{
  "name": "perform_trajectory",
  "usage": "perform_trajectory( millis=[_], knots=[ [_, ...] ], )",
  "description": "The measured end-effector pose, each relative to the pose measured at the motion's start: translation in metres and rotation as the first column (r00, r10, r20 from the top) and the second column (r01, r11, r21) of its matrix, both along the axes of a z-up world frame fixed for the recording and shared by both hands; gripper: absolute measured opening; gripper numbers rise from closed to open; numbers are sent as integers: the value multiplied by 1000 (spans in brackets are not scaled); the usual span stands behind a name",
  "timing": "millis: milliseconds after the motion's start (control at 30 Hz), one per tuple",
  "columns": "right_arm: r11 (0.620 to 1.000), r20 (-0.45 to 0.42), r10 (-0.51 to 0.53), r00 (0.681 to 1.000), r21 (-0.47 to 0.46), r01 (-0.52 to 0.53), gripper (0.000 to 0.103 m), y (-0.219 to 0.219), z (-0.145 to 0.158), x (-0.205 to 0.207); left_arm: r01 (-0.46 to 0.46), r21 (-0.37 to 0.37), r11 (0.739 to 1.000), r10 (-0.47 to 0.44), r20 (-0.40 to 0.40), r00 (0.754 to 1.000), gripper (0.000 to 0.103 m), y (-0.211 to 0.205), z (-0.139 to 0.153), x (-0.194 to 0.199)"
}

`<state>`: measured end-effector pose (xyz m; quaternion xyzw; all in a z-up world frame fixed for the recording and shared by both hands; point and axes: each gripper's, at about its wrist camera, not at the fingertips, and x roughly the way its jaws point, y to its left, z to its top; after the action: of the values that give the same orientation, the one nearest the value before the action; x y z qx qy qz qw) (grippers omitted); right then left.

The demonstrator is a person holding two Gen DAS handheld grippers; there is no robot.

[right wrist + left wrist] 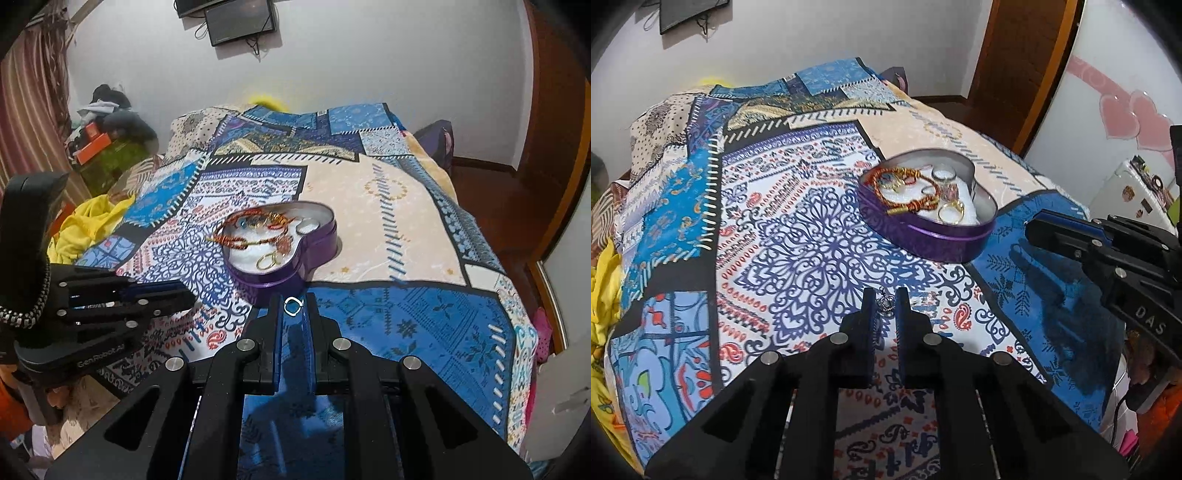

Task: Organize jewelry
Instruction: 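Grasp the small silver pendant with the left gripper, then lower the pendant into the purple tin and open the left gripper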

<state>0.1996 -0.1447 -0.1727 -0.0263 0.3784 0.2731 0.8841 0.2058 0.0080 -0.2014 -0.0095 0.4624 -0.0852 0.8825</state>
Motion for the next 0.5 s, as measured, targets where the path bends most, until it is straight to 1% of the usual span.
perform_trajectory(
  millis=[267,500],
  knots=[
    [1000,40,-13,999,16,12,9,-3,15,4,-6,-7,1000,6,76,997,8,4,31,-5],
    [999,83,-14,996,34,11,9,0,32,10,0,-15,1000,2,157,988,8,2,63,-3]
  ],
)
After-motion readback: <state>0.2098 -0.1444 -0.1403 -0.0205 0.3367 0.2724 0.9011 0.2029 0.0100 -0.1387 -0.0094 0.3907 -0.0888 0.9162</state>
